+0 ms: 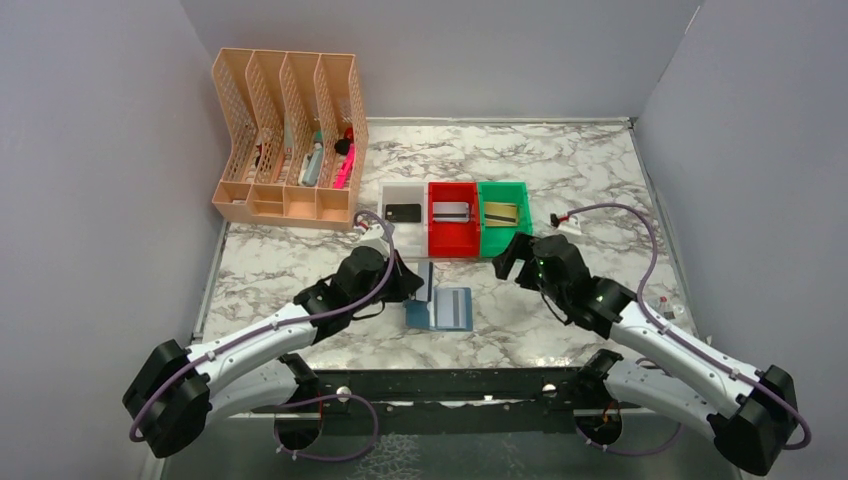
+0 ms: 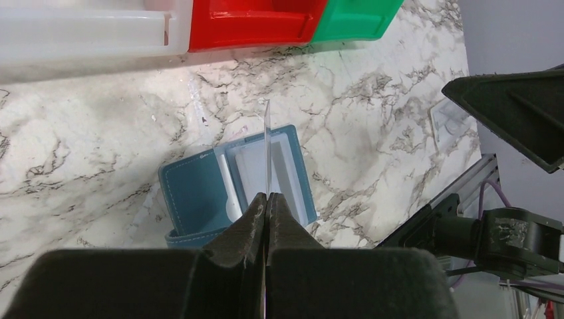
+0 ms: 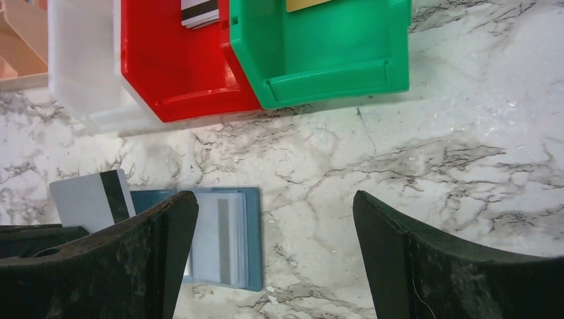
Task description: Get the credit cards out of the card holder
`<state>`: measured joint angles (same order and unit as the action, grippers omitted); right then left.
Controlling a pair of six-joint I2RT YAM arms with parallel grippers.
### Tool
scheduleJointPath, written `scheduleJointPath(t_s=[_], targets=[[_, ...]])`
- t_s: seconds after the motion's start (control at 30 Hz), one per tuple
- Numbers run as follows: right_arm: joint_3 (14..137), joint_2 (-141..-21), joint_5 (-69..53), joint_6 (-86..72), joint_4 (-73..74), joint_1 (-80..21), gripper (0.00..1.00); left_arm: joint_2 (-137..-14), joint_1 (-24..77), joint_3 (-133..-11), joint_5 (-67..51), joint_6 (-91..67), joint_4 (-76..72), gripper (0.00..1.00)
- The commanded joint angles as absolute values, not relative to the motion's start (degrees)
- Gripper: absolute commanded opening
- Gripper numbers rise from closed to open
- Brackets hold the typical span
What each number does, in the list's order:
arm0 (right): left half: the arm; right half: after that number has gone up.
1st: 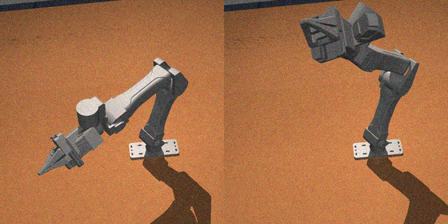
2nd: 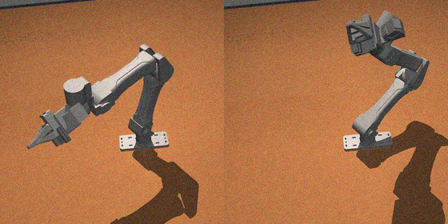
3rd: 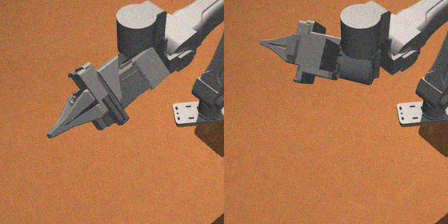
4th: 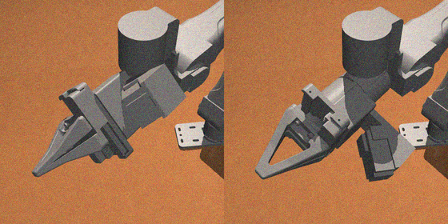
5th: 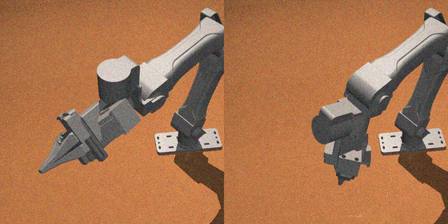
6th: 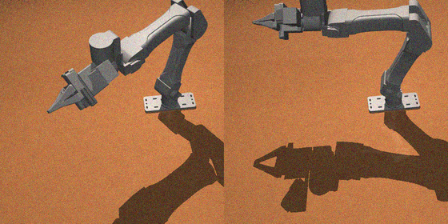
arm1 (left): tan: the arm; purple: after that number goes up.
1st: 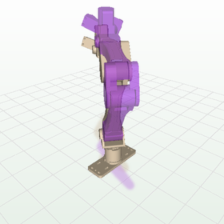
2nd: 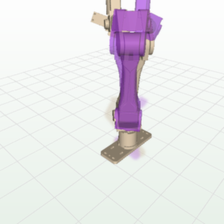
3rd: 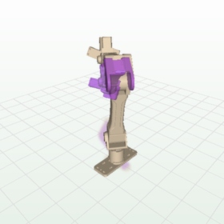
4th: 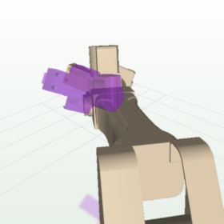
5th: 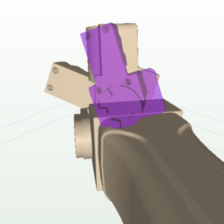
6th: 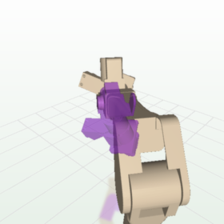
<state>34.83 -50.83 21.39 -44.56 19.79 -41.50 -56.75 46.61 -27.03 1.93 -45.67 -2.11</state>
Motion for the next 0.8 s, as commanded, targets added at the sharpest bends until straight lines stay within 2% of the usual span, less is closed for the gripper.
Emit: scheduleJointPath(t_s=[0.0, 0.17, 0.27, 0.4, 0.6, 0.77], targets=[[33.5, -48.5, 17.0, -40.3, 17.1, -38.9, 0.92, -58.0, 46.4, -29.4, -0.3, -43.0, -3.5, 0.00], [30.1, -52.3, -12.6, -40.9, 6.6, -26.0, 0.87, -58.7, 46.4, -30.2, -4.8, -41.5, -7.5, 0.00], [26.3, -55.0, -27.7, -43.3, -4.3, -22.0, 0.86, -59.5, 45.9, -30.7, -7.4, -40.2, -8.4, 0.00], [23.9, -57.7, -35.8, -47.1, -13.4, -22.0, 0.84, -60.2, 44.5, -29.4, -10.6, -41.3, -11.8, 0.00], [21.3, -59.9, -41.3, -48.5, -17.9, -22.0, 0.83, -62.0, 41.9, -26.8, -17.7, -45.0, -20.5, 0.00], [18.3, -62.3, -46.7, -51.9, -28.7, -22.1, 0.78, -62.2, 41.6, -26.7, -18.8, -45.5, -22.1, 0.00]])
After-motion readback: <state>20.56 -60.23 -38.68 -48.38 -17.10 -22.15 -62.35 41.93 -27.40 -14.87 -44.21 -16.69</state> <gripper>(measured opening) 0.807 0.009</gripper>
